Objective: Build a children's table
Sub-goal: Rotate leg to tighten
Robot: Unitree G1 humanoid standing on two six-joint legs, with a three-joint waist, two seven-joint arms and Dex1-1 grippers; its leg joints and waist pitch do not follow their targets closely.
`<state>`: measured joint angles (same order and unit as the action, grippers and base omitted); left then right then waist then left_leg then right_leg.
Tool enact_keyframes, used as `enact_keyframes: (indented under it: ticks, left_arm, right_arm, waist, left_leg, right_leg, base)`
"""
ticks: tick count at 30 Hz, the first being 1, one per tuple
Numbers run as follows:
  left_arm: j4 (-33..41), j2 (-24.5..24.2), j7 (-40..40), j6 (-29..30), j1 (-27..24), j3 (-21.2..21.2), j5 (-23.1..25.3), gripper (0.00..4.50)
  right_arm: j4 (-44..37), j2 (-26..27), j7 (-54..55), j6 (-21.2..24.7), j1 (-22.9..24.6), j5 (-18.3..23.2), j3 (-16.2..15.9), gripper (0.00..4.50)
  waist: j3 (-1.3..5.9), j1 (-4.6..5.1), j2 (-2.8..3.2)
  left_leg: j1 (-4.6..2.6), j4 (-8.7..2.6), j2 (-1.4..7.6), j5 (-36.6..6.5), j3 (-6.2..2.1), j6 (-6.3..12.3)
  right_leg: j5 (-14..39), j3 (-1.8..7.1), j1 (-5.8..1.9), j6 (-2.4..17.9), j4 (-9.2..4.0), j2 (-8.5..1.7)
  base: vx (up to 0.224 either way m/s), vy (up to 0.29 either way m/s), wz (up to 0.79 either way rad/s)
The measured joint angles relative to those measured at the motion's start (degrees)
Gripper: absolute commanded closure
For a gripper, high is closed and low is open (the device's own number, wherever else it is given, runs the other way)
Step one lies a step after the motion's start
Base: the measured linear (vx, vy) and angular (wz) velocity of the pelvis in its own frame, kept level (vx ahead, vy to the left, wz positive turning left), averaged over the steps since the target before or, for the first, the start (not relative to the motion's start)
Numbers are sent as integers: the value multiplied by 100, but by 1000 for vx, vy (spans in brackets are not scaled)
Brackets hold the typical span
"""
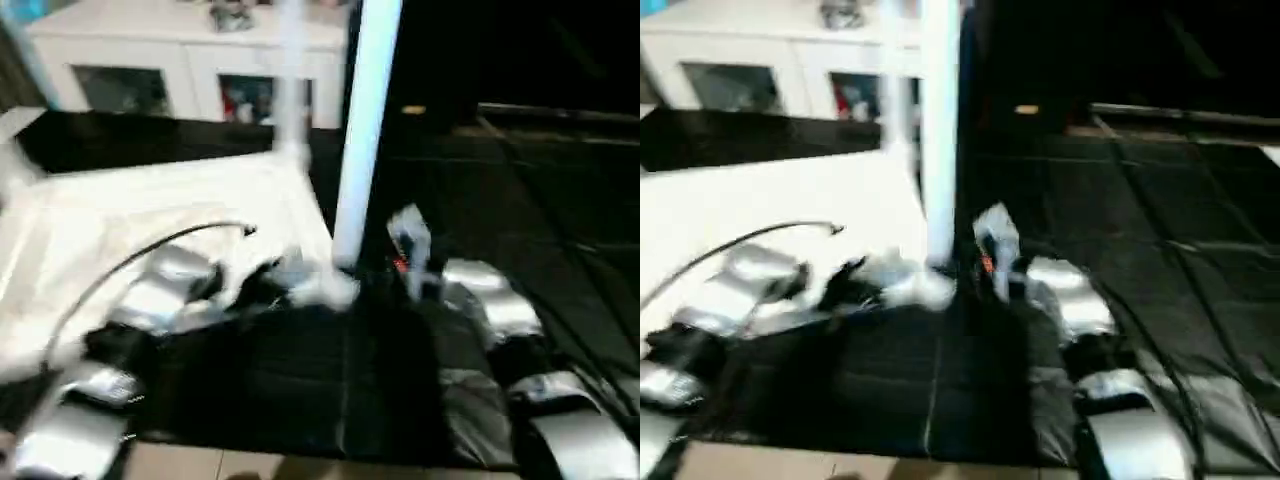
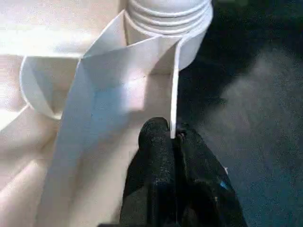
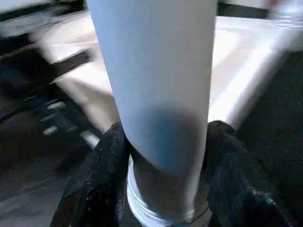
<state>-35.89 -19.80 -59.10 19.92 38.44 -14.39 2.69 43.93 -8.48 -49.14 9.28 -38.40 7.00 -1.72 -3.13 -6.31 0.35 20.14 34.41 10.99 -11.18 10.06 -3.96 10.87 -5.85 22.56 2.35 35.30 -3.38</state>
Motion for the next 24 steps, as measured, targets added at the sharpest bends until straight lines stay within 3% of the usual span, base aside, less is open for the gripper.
enact_keyframes:
  ticks: [4,9,10,11,13,14,18,19,24]
  left_arm:
    - [-278,528,842,379,230,181,-6,450]
    - [-372,735,1247,409,289,274,4,450]
    - [-371,735,1245,409,289,274,4,450]
    - [-367,734,1241,408,289,273,4,450]
    - [-366,721,1236,407,289,272,5,450]
    - [-366,717,1230,404,289,272,5,450]
    - [-349,674,1120,396,288,270,-7,450]
    - [-324,620,1033,386,287,247,-10,450]
    - [-259,392,617,139,238,149,-27,450]
  right_arm:
    - [13,260,1127,148,-102,-115,233,255]
    - [101,507,1808,2,-152,-213,362,255]
    - [111,509,1808,-41,-144,-213,363,199]
    - [113,516,1808,-67,-134,-213,363,185]
    - [96,570,1808,-101,-105,-191,377,179]
    - [71,571,1808,-98,-88,-191,377,148]
    - [-113,587,1709,-132,46,-175,375,136]
    - [-129,565,1592,-149,63,-155,375,105]
    - [-338,281,778,-238,257,-30,325,70]
  waist:
    - [1,11,1]
    - [5,14,9]
    - [6,14,10]
    - [6,14,11]
    - [6,26,11]
    - [6,28,11]
    - [6,27,11]
    - [6,36,11]
    - [6,14,11]
  left_leg:
    - [-8,-7,-1,0,0,0]
    - [-6,-17,-2,0,0,0]
    - [-5,-19,-3,0,0,0]
    - [-5,-20,-3,0,0,0]
    - [-5,-20,-3,0,0,0]
    - [-5,-21,-3,0,0,0]
    - [-1,-27,-3,-1,0,0]
    - [6,-29,-3,-1,1,1]
    - [42,-39,-3,-1,1,3]
  right_leg:
    - [-3,1,-10,-1,-4,0]
    - [-14,1,-8,17,-9,0]
    - [-14,1,-8,17,-12,0]
    - [-14,1,-8,18,-14,0]
    - [-15,1,-8,20,-15,0]
    - [-15,1,-7,20,-16,0]
    - [-14,1,-4,18,-21,0]
    - [-14,1,4,18,-23,0]
    - [-12,0,41,20,-22,2]
  base:
    - [0,0,0]
    - [0,0,0]
    - [0,0,0]
    - [0,0,0]
    - [0,0,0]
    - [0,0,0]
    - [0,0,0]
    - [0,0,0]
    - [0,0,0]
